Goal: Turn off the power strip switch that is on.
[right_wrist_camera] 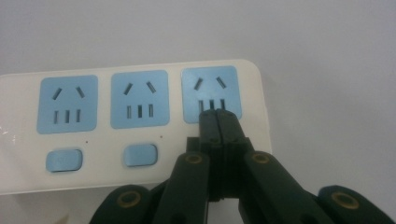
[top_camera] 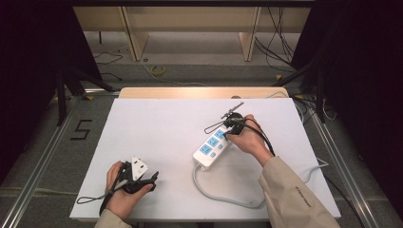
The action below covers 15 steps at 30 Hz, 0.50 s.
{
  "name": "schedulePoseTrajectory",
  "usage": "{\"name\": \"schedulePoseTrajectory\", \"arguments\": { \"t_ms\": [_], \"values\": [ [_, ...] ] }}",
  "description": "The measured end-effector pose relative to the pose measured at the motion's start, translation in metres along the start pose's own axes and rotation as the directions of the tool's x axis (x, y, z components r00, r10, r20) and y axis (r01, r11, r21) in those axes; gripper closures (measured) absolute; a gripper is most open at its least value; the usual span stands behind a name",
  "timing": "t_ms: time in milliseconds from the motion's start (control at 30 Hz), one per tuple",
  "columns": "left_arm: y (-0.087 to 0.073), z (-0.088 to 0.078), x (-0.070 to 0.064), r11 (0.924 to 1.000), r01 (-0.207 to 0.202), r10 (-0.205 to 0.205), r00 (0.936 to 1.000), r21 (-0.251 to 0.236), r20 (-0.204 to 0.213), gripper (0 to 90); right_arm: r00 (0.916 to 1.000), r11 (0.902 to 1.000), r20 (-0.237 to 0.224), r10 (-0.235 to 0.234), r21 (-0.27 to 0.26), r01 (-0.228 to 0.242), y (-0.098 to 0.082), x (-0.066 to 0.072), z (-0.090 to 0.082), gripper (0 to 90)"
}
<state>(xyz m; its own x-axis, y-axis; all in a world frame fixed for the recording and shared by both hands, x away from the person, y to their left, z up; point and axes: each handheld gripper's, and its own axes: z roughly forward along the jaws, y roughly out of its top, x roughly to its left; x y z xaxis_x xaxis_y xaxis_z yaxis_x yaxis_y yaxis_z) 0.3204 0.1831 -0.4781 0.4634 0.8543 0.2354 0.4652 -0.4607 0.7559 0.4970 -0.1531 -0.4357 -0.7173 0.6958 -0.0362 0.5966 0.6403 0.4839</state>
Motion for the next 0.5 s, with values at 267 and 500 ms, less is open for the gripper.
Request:
{"name": "schedulePoseTrajectory", "arguments": {
  "t_ms": [267, 500],
  "values": [
    [-0.0001, 0.0000, 0.0001, 1.0000, -0.001, 0.001, 1.0000, 0.001, 0.000, 22.6, 0.9998, 0.9999, 0.015, -0.010, 0.009, 0.010, 0.0006, 0.0013, 0.0017, 90.0],
    [-0.0001, 0.0000, 0.0000, 1.0000, -0.001, 0.001, 1.0000, 0.000, 0.000, 22.6, 0.9998, 0.9998, 0.019, -0.011, 0.014, 0.010, 0.0010, 0.0023, 0.0031, 90.0]
  ]
}}
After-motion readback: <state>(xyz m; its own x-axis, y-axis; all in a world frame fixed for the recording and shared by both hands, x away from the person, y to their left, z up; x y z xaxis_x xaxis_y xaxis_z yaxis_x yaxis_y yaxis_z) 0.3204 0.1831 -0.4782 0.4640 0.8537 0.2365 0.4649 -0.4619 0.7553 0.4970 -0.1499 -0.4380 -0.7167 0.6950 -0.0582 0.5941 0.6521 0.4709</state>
